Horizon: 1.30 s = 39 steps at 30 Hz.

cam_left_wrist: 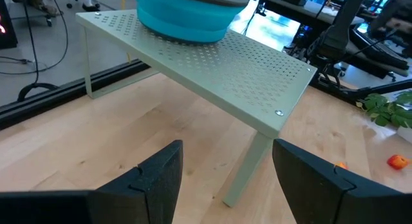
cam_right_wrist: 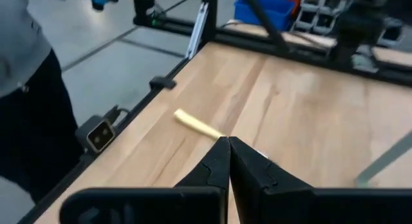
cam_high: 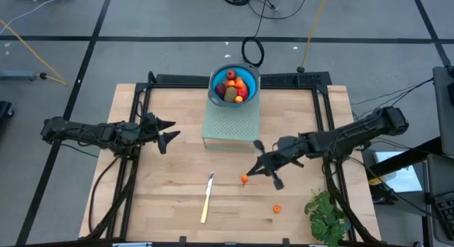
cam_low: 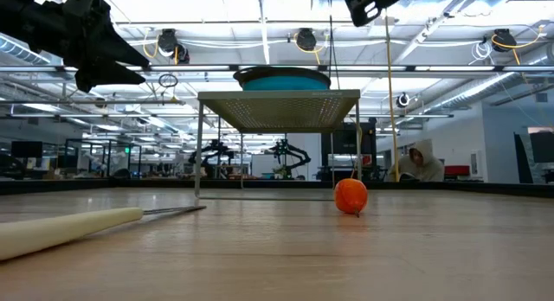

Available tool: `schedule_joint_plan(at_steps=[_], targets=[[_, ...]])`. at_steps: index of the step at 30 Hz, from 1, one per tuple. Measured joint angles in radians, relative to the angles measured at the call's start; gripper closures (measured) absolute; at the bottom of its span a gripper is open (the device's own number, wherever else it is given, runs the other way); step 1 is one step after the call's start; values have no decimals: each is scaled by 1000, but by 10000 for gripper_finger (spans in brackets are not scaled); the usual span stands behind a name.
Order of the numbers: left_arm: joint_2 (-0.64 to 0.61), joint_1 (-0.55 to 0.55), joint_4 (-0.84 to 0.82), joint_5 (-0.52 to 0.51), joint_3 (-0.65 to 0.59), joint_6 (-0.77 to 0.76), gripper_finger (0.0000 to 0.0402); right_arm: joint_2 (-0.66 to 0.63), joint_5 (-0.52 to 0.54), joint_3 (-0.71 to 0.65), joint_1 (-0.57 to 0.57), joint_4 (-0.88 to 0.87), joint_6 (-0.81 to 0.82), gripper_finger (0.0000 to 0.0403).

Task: Pick & Place Fruit
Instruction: Put the peach into the blue strainer bowl on the shelf

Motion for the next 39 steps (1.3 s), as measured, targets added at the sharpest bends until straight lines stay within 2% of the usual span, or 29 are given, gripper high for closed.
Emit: schedule_joint_plan(at_steps=[22,37,39], targets=[[0,0,-1,5,0,-47,160,213,1,2,79,2,1,403],[0,0,-1,6,0,-54,160,362,6,2,64,2,-217,399],[0,0,-1,6,0,-76,160,374,31,2,63,2,-250,394]])
